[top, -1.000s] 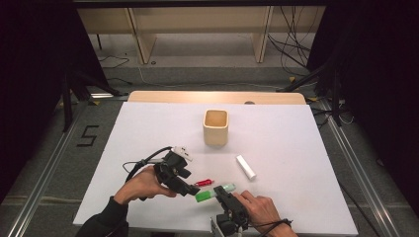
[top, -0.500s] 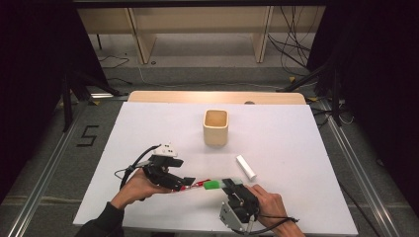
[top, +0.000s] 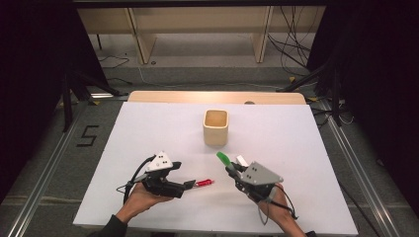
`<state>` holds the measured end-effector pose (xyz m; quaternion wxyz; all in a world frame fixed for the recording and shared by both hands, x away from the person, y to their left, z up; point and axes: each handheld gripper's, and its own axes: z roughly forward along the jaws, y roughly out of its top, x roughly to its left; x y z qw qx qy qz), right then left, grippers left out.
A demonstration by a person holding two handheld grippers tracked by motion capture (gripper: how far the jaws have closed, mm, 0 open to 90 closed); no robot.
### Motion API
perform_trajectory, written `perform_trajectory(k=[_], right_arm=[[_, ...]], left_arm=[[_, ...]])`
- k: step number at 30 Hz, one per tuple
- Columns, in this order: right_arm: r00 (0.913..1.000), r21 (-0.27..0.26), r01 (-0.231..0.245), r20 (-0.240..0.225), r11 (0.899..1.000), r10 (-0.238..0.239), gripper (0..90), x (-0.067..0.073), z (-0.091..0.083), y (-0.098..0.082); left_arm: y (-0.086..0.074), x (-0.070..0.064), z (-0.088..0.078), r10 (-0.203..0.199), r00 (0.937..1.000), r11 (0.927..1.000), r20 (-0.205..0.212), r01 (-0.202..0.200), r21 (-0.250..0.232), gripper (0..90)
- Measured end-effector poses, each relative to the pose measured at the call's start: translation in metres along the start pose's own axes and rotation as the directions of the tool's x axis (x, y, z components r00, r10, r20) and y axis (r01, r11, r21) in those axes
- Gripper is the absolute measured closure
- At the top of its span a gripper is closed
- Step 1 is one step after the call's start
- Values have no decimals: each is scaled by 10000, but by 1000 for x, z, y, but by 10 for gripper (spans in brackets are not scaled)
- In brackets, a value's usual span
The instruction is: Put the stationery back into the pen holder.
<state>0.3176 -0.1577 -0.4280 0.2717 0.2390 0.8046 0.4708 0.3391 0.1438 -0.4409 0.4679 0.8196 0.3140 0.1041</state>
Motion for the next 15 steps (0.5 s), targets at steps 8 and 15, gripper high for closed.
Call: perform_trajectory(k=[8, 15], right_arm=[[9527, -568, -2927, -1026, 9545, 2860, 770, -35, 11, 20], [9252, -795, -3740, -1011, 9240, 3657, 770, -53, 25, 34]], left_arm=[[-10, -2, 1, -40, 10000, 9997, -40, 41, 261, 162], [-16, -2, -3, -85, 9998, 9997, -157, 88, 217, 159]])
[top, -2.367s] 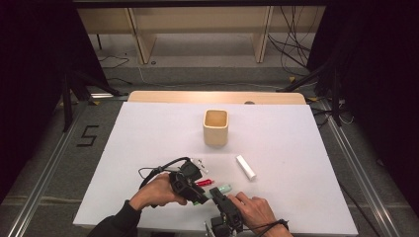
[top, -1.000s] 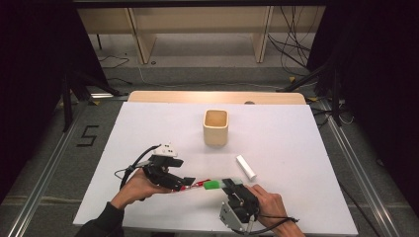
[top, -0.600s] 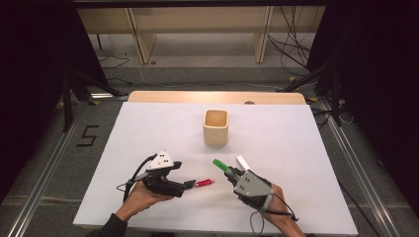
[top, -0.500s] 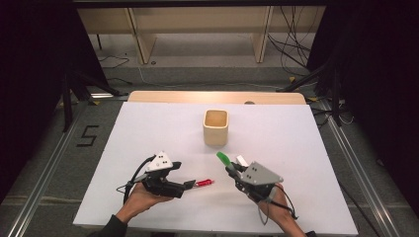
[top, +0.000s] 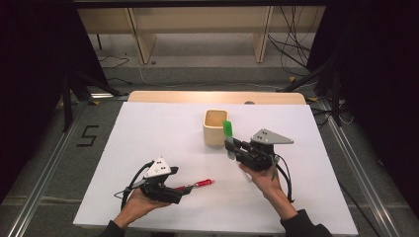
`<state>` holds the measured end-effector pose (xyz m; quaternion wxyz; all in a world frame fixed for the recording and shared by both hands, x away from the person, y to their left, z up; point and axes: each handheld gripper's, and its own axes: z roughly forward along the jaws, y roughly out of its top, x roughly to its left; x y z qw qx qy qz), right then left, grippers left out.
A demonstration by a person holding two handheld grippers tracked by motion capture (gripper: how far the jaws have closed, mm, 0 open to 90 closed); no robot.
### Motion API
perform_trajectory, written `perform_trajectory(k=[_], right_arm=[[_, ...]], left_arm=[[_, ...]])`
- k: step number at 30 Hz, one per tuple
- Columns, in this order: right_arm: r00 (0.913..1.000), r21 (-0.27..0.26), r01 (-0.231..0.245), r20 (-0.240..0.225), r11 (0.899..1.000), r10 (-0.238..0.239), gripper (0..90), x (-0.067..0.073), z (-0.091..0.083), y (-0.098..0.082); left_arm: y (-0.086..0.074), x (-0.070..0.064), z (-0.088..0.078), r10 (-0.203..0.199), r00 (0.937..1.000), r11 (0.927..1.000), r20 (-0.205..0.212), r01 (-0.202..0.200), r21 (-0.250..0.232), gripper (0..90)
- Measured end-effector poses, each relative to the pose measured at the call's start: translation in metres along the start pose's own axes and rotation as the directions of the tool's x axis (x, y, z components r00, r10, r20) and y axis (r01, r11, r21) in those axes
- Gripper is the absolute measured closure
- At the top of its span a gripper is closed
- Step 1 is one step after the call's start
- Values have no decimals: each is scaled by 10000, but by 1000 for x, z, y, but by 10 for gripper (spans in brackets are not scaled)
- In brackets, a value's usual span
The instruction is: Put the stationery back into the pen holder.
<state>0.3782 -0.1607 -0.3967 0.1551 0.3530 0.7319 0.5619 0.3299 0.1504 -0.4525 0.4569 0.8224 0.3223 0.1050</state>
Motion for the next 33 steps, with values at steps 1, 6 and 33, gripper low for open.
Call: perform_trajectory(k=[1, 6, 33], right_arm=[[9998, -72, -171, 102, 9998, 172, 770, -4, 7, 7], [9979, -215, -594, 235, 9980, 599, 770, -13, 17, 21], [9819, -201, -1531, 1096, 9880, 1544, 770, -45, 72, 60]], left_arm=[[-1, 0, 0, -37, 10000, 10000, -15, 37, -25, 157], [-4, 0, -1, -18, 10000, 10000, -4, 18, -49, 153], [-8, 3, -5, -275, 9996, 9981, 38, 276, -547, 148]])
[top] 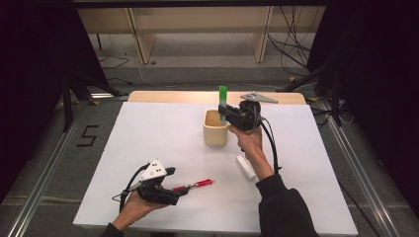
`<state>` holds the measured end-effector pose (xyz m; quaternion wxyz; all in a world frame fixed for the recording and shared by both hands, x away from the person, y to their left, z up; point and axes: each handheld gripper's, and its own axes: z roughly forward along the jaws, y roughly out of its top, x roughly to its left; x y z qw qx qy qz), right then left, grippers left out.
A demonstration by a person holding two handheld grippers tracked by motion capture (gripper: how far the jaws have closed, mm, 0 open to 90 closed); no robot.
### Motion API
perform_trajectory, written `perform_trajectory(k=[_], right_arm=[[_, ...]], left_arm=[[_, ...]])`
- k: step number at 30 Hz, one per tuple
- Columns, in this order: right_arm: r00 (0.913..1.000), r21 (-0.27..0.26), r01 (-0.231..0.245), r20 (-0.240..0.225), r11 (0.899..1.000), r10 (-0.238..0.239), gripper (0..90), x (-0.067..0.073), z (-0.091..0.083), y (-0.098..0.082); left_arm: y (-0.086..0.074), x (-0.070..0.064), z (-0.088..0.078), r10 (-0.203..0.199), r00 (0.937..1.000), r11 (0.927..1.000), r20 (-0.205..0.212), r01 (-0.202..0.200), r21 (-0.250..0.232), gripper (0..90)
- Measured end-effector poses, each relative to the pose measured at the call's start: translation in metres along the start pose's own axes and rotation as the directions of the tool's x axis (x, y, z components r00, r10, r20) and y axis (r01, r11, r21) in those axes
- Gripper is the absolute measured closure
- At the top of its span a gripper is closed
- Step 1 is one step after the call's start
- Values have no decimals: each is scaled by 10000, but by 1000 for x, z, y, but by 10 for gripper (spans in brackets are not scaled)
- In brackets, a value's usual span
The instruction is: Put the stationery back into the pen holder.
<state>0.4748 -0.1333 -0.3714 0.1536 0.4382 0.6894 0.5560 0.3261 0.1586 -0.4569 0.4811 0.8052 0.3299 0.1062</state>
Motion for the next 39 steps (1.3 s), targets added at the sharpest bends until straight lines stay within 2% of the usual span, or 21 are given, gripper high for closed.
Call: perform_trajectory(k=[11, 16, 28, 39], right_arm=[[9992, 289, 84, 384, 9995, -95, 770, 1, 21, 5], [9979, 432, 279, 579, 9987, -303, 770, 3, 31, 3], [9920, 781, 558, 1089, 9954, -641, 769, 4, 45, -3], [9898, 911, 613, 1225, 9940, -723, 769, 6, 53, -6]], left_arm=[[-1, 2, 0, 53, 9999, 9999, -158, -55, -115, 149], [-1, 1, 0, 50, 9999, 9999, -148, -52, -140, 149], [-2, 2, 2, 107, 9997, 9999, -235, -110, -123, 149], [-3, 1, 2, 260, 9992, 9997, -296, -260, 9, 149]])
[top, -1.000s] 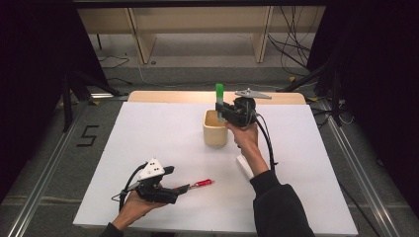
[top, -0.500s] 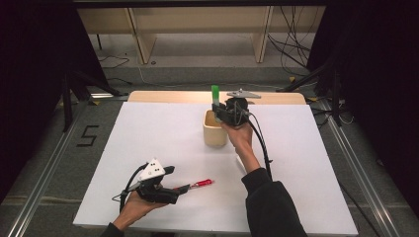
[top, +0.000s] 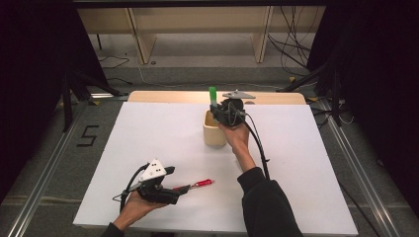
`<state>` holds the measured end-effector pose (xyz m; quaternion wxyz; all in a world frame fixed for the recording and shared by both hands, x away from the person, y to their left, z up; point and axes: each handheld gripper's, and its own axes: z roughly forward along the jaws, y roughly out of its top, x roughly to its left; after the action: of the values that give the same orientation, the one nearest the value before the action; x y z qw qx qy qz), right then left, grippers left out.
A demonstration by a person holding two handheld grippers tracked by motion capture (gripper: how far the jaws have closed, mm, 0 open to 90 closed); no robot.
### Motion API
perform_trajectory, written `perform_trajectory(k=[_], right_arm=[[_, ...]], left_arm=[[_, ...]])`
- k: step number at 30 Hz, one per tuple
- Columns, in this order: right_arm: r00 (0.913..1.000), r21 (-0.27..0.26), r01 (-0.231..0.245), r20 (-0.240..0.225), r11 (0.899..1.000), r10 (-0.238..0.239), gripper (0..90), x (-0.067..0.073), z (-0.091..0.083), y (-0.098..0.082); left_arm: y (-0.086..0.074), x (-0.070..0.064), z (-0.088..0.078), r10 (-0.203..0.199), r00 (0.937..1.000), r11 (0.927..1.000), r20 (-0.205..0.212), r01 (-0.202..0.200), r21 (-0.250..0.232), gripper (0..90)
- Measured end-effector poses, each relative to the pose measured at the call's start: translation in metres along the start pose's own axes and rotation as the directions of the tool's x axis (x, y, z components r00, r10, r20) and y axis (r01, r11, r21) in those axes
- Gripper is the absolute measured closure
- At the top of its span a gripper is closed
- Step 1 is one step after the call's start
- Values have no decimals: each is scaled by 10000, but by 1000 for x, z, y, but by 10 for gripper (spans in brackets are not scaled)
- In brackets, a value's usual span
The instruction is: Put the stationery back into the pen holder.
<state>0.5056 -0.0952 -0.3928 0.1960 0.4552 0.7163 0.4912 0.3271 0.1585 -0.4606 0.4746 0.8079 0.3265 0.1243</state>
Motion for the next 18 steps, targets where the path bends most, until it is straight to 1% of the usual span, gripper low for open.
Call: perform_trajectory(k=[10, 14, 15, 16, 18], right_arm=[[9999, 174, 85, 68, 9998, -86, 768, 2, 6, -4], [9999, 368, 91, 76, 9993, -94, 764, 4, 9, -6], [10000, 447, 34, -3, 9990, -34, 671, 5, 10, -7], [10000, 447, 34, -3, 9990, -34, 671, 5, 10, -7], [9992, 501, -240, -322, 9985, 256, 456, 4, 8, -5]], left_arm=[[0, 0, 1, 52, 10000, 10000, -24, -52, 47, 149], [-1, 0, 1, 15, 10000, 10000, -39, -14, 23, 149], [-1, 0, 1, -5, 10000, 10000, -42, 5, 29, 149], [-1, 1, 1, -16, 10000, 10000, -45, 17, 37, 149], [-1, 1, 1, 2, 10000, 10000, -73, -1, 64, 149]])
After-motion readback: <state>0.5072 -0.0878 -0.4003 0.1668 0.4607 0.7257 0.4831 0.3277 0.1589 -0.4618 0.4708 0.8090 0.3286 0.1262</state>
